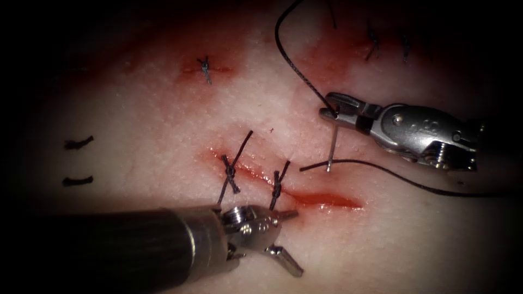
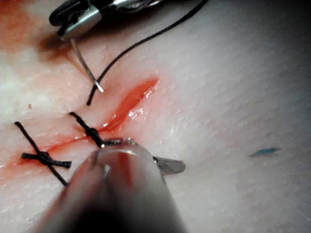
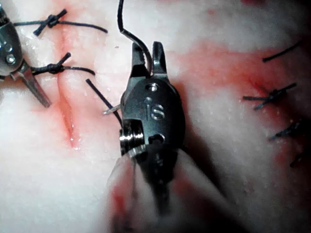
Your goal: Wound Closure
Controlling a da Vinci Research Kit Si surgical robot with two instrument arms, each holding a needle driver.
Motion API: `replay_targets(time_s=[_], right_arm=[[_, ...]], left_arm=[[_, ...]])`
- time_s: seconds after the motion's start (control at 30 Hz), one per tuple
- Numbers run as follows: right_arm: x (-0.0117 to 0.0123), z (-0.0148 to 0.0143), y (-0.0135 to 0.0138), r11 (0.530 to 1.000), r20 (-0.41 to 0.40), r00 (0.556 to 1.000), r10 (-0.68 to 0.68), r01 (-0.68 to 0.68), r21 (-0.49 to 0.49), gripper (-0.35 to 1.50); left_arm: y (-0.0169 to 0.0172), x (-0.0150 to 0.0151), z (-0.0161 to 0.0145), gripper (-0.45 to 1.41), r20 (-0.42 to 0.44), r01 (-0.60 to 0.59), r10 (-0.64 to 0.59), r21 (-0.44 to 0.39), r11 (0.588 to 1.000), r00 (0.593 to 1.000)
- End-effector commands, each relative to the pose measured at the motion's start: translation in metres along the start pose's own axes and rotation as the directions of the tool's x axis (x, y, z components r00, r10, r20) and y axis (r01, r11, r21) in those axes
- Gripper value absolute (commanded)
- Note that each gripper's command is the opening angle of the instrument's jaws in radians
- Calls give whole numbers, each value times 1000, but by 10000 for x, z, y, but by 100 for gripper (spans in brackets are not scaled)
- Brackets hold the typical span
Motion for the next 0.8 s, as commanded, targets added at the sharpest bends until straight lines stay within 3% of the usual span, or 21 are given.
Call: replay_targets(time_s=[0.03,0.27,0.8], right_arm=[[-2,10,0,999,3,999,39,-39,4,-35],[5,11,15,992,6,992,127,-127,-16,-35],[29,2,31,975,-59,984,170,-176,-135,-35]], left_arm=[[1,0,11,94,1,-1,1,0,1000,1000],[3,1,13,94,1,0,0,2,1000,1000],[20,10,24,94,5,11,-10,-14,1000,1000]])
